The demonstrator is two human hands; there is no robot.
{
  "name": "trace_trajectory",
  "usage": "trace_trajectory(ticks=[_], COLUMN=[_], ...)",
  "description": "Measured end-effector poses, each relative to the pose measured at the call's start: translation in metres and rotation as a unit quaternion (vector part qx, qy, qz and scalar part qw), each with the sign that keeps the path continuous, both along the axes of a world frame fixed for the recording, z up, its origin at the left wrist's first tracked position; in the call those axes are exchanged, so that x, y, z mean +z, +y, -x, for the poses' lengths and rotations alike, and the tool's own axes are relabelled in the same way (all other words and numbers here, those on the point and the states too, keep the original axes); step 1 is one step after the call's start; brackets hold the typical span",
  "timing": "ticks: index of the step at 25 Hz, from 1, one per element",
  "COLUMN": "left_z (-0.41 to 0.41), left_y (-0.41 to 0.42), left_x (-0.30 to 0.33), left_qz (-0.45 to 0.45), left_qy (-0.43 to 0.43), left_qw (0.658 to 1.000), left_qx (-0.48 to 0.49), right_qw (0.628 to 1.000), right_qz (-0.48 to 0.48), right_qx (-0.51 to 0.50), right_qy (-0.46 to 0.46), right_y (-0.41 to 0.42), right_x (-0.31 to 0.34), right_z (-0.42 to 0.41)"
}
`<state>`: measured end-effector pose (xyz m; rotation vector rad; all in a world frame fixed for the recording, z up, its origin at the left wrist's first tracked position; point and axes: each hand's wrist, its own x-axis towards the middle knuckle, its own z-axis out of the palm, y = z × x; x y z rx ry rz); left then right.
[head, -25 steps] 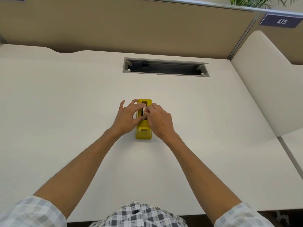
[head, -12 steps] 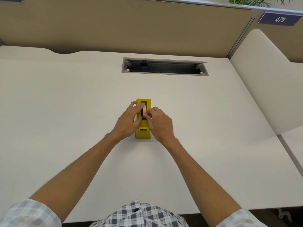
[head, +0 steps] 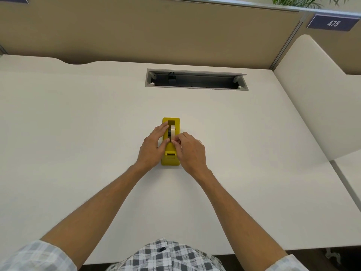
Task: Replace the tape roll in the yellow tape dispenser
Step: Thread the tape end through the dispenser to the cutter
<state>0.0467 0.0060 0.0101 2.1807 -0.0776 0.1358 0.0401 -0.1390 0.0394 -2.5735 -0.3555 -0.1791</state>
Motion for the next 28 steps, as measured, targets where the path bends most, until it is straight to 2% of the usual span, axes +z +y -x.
trace_trajectory(ticks=[8, 16, 28], left_z=[0.002, 0.001, 0.004], left_y=[-0.001, -0.001, 0.002], left_x=[0.003, 0.006, 0.009], left_qz=[-0.038, -0.033, 0.001], left_qy=[0.003, 0.015, 0.031], left_qw=[0.999, 0.999, 0.999], left_qx=[0.02, 0.014, -0.008], right_qw=[1.0, 0.999, 0.999], right_qz=[0.006, 0.028, 0.003], right_qx=[0.005, 0.0, 0.002], right_qy=[-0.017, -0.033, -0.042], right_y=[0.002, 0.001, 0.001], right_x=[0.0, 0.001, 0.001], right_z=[0.018, 0.028, 0.043])
